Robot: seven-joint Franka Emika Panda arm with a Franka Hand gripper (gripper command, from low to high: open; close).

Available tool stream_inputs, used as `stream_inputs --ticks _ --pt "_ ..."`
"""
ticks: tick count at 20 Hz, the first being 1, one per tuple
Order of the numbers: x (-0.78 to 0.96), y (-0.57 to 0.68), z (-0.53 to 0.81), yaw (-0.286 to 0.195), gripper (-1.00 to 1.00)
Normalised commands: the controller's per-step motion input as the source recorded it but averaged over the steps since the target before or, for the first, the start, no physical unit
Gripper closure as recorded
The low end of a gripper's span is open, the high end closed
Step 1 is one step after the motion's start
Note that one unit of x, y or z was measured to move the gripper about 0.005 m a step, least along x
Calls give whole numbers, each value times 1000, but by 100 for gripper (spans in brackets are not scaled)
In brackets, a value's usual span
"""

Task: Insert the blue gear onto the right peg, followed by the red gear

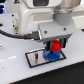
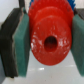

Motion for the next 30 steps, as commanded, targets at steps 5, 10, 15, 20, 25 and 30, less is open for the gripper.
stream_inputs --ticks 5,10,15,20,25,30 --pt "141 -22 -66 0 100" --pt "14 -30 288 0 100" --pt "103 -132 150 0 100" --pt "217 -208 7 0 100" --pt "249 -140 -53 0 100" --pt "351 33 55 0 100"
